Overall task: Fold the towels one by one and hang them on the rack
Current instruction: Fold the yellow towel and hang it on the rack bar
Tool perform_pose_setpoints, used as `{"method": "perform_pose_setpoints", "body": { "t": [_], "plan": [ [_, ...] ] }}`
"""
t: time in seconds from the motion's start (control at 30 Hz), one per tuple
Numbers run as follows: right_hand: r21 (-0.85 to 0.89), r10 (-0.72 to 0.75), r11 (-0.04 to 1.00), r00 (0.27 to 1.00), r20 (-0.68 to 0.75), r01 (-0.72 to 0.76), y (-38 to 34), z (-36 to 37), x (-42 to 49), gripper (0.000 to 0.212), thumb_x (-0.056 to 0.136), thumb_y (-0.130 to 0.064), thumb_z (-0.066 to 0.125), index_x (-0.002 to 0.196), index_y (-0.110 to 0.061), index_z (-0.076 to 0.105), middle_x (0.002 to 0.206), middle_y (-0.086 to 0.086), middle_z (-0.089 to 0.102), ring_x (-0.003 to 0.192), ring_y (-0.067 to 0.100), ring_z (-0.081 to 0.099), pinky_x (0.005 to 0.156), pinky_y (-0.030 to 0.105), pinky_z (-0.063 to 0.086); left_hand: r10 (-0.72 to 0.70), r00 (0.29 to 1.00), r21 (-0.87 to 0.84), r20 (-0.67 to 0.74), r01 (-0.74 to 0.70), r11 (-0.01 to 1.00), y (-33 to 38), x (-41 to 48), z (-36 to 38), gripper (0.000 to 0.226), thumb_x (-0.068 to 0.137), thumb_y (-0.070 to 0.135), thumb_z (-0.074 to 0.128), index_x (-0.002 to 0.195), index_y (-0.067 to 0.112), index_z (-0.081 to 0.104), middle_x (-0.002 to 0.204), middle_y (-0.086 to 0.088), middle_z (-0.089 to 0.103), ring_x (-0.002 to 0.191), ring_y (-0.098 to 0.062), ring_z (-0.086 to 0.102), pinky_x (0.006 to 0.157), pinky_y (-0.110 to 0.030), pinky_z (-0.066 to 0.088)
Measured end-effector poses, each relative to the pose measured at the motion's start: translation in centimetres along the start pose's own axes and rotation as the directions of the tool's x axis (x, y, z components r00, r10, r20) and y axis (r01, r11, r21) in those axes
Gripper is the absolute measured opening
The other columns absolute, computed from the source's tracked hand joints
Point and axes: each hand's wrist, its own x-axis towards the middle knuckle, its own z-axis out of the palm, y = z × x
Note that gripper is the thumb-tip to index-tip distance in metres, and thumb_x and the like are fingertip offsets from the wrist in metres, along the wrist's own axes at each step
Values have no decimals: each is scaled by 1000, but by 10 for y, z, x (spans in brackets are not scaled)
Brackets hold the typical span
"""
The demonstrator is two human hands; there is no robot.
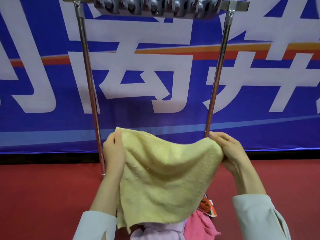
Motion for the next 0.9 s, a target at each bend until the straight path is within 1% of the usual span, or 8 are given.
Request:
{"method": "perform_pose_setpoints", "body": {
  "t": [0.2,0.3,0.4,0.57,0.67,0.73,0.8,0.9],
  "plan": [
    [91,58,991,940,336,-94,-9,23,-10,16,96,-10,53,101,-6,68,72,0,67,59,5,64,54,15,52,130,978,159,166,-156,975,15,-18,19,44,100,31,45,71,-1,52,59,-11,44,65,-24,34,56,-17,32],
    [95,53,990,904,424,-103,-13,36,-16,21,96,-1,48,102,-1,68,84,9,72,72,10,71,62,16,55,146,968,126,203,-174,977,20,-25,27,44,99,33,47,69,2,52,54,-3,39,64,-23,34,61,-27,33],
    [-13,18,1000,858,513,-13,-17,47,-24,35,90,14,42,107,-1,68,86,9,71,81,11,70,73,17,55,141,960,62,242,-161,985,25,-32,33,38,98,35,49,78,6,63,63,-12,54,65,-20,42,63,-31,36],
    [-157,-137,959,875,464,234,-15,63,-31,9,87,-3,67,93,-5,72,84,10,66,77,18,67,81,26,57,170,943,-16,285,-173,985,32,-39,35,26,96,32,53,86,14,70,67,0,61,65,-13,48,60,-14,36],
    [-346,-253,841,867,429,417,-13,70,-30,9,88,-25,68,84,-18,73,86,1,59,80,10,54,82,25,47,150,921,-21,359,-153,988,31,-42,35,23,95,35,55,92,22,74,76,8,71,72,-4,59,66,-13,41],
    [-415,-287,771,845,451,483,-10,73,-30,11,90,-31,65,82,-25,69,90,-5,62,88,7,54,85,26,43,135,900,-32,415,-133,991,31,-45,37,21,94,34,56,96,26,75,87,12,74,81,3,64,76,-15,46],
    [-381,-282,790,837,469,480,-6,75,-30,14,92,-30,62,84,-20,66,84,-2,65,83,7,57,84,31,46,121,888,-66,445,-102,993,31,-48,40,21,94,33,57,98,26,76,89,13,75,87,0,66,82,-22,49],
    [-361,-316,796,842,438,486,-4,77,-31,15,91,-30,64,84,-17,66,83,6,67,78,8,57,79,33,47,59,875,-133,480,6,991,30,-49,42,23,95,33,56,90,23,77,81,3,74,75,-9,62,75,-30,48]
  ]
}}
